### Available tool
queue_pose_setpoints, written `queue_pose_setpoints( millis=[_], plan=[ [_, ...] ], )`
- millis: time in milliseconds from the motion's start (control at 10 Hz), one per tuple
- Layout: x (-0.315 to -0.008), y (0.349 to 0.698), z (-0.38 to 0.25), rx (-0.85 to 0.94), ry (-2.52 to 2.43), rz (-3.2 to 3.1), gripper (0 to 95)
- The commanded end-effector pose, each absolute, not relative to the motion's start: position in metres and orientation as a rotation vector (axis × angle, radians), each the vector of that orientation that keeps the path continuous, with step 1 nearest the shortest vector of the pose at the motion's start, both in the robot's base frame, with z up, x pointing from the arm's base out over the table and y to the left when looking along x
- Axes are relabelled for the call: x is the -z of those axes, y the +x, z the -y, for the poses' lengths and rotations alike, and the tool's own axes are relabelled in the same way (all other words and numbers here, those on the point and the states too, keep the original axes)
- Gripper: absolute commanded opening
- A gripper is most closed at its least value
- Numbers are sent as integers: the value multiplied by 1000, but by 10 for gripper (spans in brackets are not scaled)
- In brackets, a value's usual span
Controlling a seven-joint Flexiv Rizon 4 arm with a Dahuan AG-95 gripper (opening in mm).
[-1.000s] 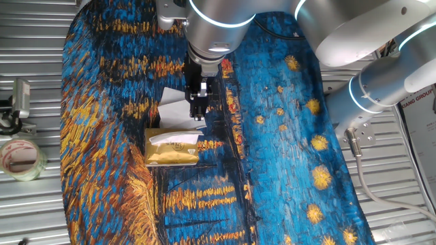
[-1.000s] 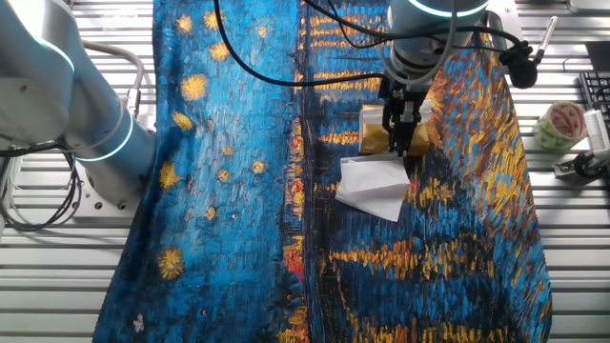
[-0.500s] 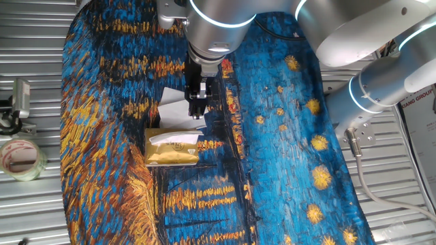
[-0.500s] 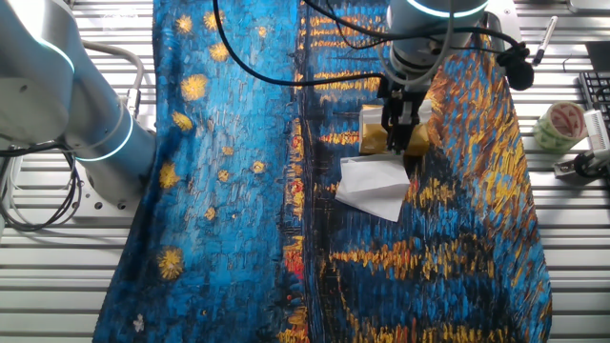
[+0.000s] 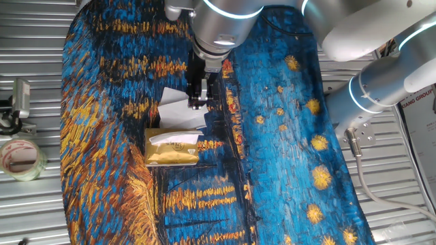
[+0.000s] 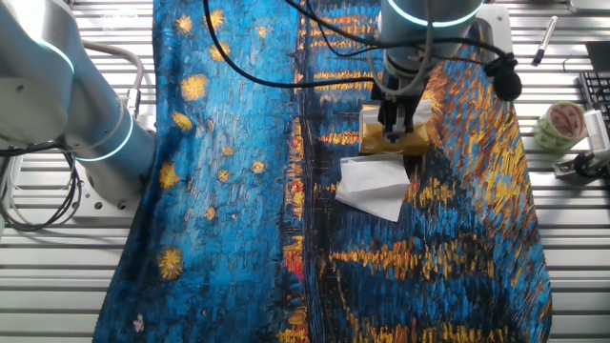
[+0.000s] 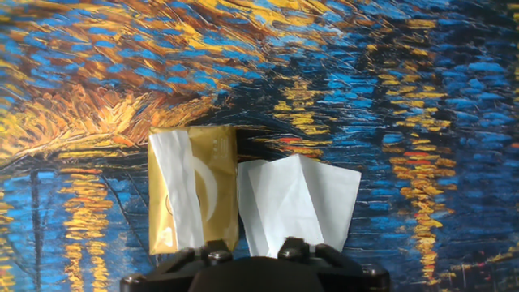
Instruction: Pull out a napkin
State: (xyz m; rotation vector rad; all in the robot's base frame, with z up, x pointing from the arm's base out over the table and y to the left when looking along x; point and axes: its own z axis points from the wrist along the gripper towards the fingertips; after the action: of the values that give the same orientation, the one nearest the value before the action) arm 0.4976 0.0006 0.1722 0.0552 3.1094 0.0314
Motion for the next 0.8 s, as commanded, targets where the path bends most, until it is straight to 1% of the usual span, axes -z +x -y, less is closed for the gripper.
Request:
queue_pose_setpoints(
  millis=[100, 800],
  plan=[
    [-172, 498, -1, 4, 79, -3117, 0],
    [-172, 499, -1, 22, 87, -3106, 0]
  ],
)
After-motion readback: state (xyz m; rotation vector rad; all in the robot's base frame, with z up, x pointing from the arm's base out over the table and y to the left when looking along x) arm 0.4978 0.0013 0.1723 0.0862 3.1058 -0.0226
